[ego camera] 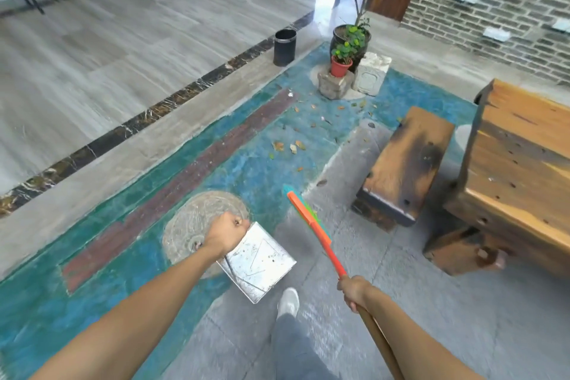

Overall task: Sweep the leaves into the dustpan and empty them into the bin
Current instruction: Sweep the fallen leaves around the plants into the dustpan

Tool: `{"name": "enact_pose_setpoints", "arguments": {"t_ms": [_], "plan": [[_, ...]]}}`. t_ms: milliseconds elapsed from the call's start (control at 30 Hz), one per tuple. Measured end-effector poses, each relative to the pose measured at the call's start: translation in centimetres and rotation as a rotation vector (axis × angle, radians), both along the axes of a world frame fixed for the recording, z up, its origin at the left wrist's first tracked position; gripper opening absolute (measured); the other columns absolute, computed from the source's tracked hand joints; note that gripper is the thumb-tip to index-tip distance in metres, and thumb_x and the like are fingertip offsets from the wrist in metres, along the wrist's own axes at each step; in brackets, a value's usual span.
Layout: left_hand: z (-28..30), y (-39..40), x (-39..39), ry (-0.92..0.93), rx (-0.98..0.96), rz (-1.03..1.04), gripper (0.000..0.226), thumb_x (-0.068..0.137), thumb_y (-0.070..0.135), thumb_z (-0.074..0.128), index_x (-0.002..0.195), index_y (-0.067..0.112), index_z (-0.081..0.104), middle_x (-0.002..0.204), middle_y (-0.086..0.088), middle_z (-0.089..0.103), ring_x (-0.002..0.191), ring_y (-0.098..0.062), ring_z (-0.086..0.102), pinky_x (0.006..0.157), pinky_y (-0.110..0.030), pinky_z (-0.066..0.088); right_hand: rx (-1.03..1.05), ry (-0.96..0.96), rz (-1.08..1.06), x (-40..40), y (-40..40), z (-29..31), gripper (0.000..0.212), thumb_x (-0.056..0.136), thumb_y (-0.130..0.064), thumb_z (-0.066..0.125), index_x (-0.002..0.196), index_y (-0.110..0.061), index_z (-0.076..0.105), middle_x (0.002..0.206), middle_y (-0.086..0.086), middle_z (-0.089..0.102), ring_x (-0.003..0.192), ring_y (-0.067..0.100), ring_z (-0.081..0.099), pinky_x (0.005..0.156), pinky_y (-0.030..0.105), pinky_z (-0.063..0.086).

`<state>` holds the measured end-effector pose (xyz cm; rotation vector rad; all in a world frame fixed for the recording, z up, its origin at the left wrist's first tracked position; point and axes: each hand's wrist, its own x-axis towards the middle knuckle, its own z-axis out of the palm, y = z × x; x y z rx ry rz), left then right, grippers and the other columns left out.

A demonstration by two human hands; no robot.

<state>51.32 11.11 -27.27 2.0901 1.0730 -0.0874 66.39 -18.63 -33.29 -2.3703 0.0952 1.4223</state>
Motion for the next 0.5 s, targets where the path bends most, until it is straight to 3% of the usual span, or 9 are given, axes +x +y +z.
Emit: {"name": "enact_pose_setpoints", "arguments": {"t_ms": [200, 333, 500], "plan": [[0.6, 11.1, 11.6, 0.008, -0.002, 0.05, 0.05, 0.09, 0.023, 0.055, 0.047, 0.018, 0.03, 0.042, 0.002, 0.032, 0.04, -0.016, 0.03, 0.05, -0.029, 0.025, 0.004, 0.006, 0.036, 13.1, 10.5, 0.9, 0.017, 0.093, -0.018, 0.049, 0.084, -0.003, 0.051, 0.039, 0.003, 0.044, 0.029, 0.015, 0.038, 0.039, 0.019, 0.033], [0.5, 17.3, 17.1, -0.005, -0.006, 0.123, 0.049, 0.088, 0.022, 0.055, 0.047, 0.018, 0.028, 0.044, 0.004, 0.028, 0.044, -0.017, 0.028, 0.053, -0.03, 0.026, -0.021, -0.005, 0.036, 20.2, 17.3, 1.9, 0.016, 0.092, -0.017, 0.051, 0.091, -0.001, 0.05, 0.036, 0.003, 0.043, 0.027, 0.016, 0.038, 0.037, 0.017, 0.032], [-0.8, 27.2, 25.1, -0.014, -0.032, 0.153, 0.047, 0.085, 0.021, 0.055, 0.047, 0.018, 0.027, 0.043, 0.005, 0.025, 0.045, -0.017, 0.027, 0.054, -0.029, 0.028, -0.033, -0.028, -0.005, 28.2, 26.7, 1.1, 0.024, 0.094, -0.016, 0.05, 0.074, -0.004, 0.048, 0.035, 0.004, 0.04, 0.024, 0.015, 0.034, 0.034, 0.018, 0.028]]}}
